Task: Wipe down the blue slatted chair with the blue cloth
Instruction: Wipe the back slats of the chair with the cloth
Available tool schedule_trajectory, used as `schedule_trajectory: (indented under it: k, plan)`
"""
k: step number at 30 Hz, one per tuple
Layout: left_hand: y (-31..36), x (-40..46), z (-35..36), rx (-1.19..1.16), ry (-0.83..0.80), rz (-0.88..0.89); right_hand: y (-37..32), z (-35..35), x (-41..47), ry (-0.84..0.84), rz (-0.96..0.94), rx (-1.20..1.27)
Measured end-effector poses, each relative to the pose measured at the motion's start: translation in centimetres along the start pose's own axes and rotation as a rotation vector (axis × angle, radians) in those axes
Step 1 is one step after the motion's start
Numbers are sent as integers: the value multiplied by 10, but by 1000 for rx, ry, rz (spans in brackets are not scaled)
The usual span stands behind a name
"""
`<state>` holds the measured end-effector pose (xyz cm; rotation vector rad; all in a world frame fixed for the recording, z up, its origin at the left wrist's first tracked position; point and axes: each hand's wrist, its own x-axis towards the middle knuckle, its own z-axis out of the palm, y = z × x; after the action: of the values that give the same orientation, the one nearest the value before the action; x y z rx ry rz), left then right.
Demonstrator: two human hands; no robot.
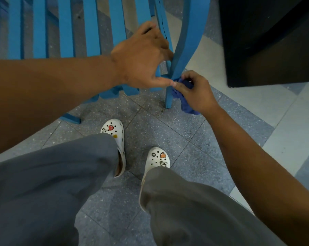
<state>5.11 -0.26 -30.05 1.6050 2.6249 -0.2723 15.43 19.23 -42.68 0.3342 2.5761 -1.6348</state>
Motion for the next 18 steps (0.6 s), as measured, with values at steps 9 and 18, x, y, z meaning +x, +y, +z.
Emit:
schedule_trajectory:
  k: [9,18]
  plan:
    - [2,-1,-2,-57,2,-16,30,17,24,-99,64,-126]
    - [4,1,-1,-18,-4,-31,69,52,27,-156,346,-260]
